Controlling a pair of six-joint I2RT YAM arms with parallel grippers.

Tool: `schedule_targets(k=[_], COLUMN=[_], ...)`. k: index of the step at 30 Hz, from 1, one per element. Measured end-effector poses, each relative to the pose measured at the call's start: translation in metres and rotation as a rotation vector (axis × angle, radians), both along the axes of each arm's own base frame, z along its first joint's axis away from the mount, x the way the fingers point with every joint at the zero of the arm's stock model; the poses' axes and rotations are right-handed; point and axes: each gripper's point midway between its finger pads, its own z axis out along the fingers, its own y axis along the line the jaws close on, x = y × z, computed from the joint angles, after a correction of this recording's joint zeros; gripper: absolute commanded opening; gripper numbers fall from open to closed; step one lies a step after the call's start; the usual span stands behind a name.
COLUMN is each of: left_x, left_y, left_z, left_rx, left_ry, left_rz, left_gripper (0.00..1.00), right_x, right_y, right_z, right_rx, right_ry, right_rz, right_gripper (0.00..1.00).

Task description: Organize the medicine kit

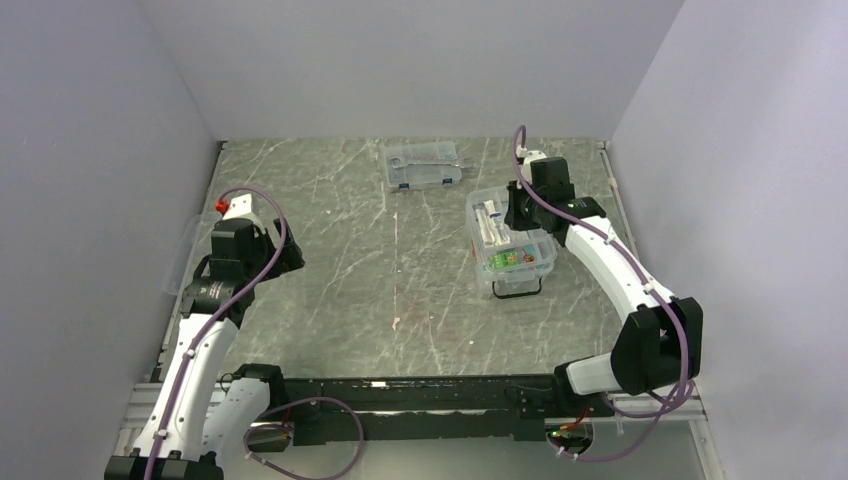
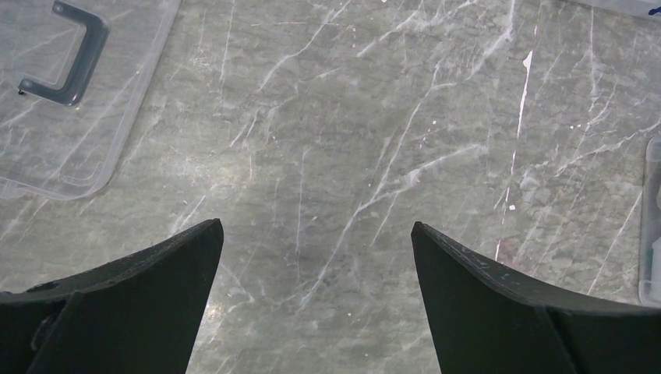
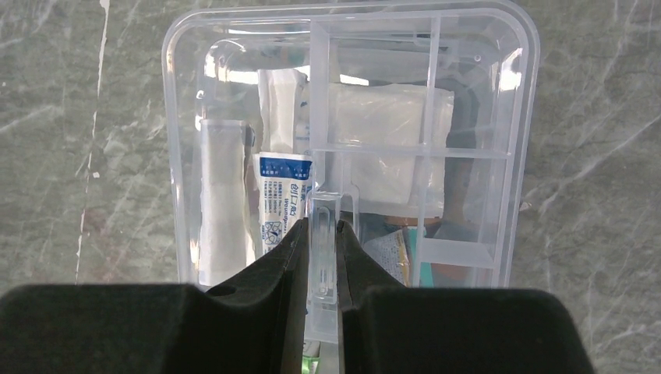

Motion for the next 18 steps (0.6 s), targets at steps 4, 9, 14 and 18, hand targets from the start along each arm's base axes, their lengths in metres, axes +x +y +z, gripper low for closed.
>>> schedule_targets(k=[4,9,14,18], left_x=[0.0000,0.0000,0.0000,0.0000], left_y=[0.0000,-0.0004,-0.0006,-0.0008], left_z=[0.0000,0.0000,0.0000,-0.0001], left_rx=[0.000,0.000,0.000,-0.001], left_ry=[0.000,0.000,0.000,0.000], left_rz=[0.000,-0.002,-0.003,-0.003], left_gripper=[0.99,0.99,0.99,0.99], right_x=[0.0016,0.0026,0.0025,0.0012], right_y=[0.0026,0.0047,0.0055,0.0077], right_z=[-0.0031,-0.0068,-0.0066,-0.0087], right_rx=[0.011,0.025,0.033,0.047], right_ry=[0.008,0.021,0.022,0.028], right_rz=[0.005,0.005,0.007,0.012], right_gripper=[0.00,0.00,0.00,0.00])
